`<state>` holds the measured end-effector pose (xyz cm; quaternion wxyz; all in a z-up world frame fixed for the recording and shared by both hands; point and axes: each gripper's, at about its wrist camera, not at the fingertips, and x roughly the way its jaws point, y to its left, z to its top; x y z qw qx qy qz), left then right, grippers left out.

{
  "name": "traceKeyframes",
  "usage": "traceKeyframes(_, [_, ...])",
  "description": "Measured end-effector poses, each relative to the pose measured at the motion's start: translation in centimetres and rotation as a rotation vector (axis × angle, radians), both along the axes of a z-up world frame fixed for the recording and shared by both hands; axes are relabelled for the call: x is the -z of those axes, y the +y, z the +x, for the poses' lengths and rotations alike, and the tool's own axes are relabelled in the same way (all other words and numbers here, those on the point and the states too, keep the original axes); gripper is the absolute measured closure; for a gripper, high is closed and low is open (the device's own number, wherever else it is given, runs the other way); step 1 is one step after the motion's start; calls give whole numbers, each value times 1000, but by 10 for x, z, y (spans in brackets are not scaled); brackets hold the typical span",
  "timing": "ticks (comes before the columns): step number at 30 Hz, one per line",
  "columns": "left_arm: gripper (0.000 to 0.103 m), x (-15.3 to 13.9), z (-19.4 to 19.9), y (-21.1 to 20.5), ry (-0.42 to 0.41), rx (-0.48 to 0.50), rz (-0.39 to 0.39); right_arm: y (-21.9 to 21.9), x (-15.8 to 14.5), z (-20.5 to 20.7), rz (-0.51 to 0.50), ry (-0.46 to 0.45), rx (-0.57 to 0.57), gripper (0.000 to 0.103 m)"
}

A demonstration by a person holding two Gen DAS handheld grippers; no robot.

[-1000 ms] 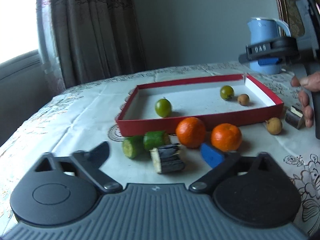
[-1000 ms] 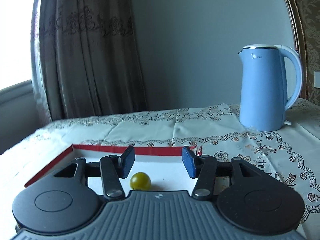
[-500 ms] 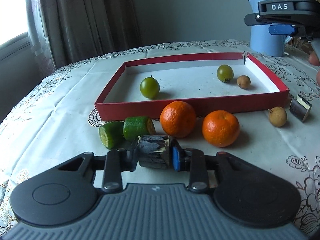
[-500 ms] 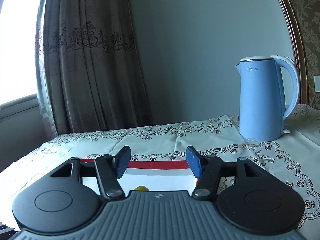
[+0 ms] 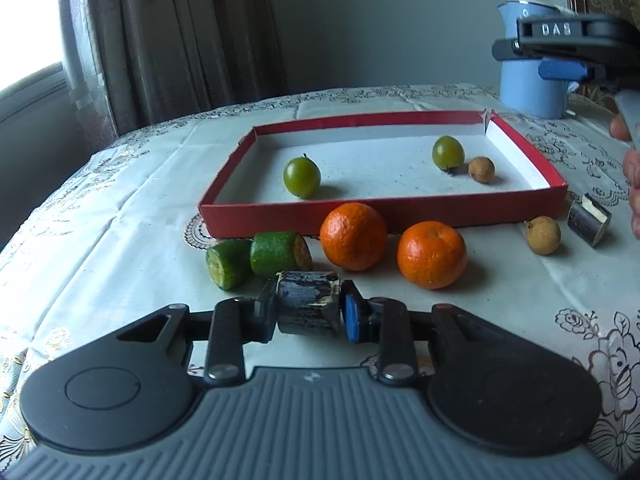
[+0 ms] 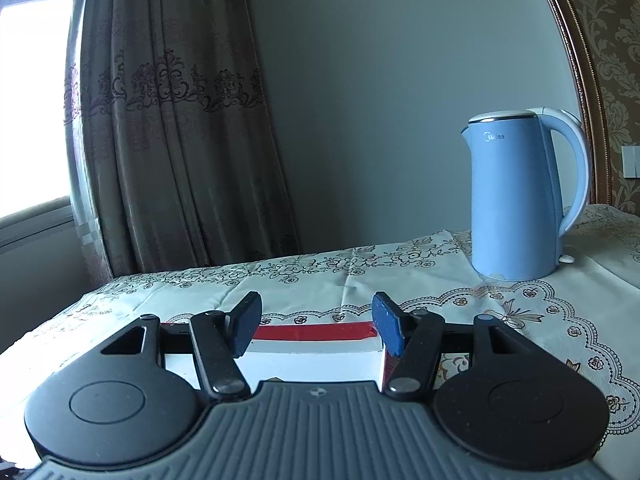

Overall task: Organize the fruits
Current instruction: 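Withdraw the right gripper while the left gripper grasps the dark cucumber piece, then carry the dark cucumber piece into the box with the left gripper while the right gripper moves to a longan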

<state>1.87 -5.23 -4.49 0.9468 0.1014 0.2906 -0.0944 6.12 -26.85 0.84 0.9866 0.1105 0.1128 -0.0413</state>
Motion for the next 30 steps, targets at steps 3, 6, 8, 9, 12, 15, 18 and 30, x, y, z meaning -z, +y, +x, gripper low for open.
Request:
traceKeyframes(3, [74, -5, -2, 5, -14, -9, -14, 1, 1, 0, -2, 2, 9, 43])
traceKeyframes(6, [74, -10, -1, 10, -32, -25, -25, 3, 2, -2, -8, -1, 16, 43])
traceKeyframes(8, [74, -12, 1, 12, -40, -29, -31, 5, 3, -3, -16, -2, 19, 43])
traceKeyframes(9, [74, -13, 2, 13, -44, -31, -33, 6, 3, -3, -19, -1, 22, 43])
traceKeyframes(12, [74, -17, 6, 16, -53, -32, -40, 7, 3, -4, -28, 7, 26, 43])
traceKeyframes(15, [74, -20, 10, 17, -69, -28, -42, 10, 3, -5, -42, 17, 26, 43])
traceKeyframes(18, [74, -23, 17, 18, -82, -26, -47, 14, 1, -9, -59, 21, 18, 43])
traceKeyframes(30, [74, -40, 61, 24, -147, -72, -63, 26, 5, -65, -94, 20, -8, 43])
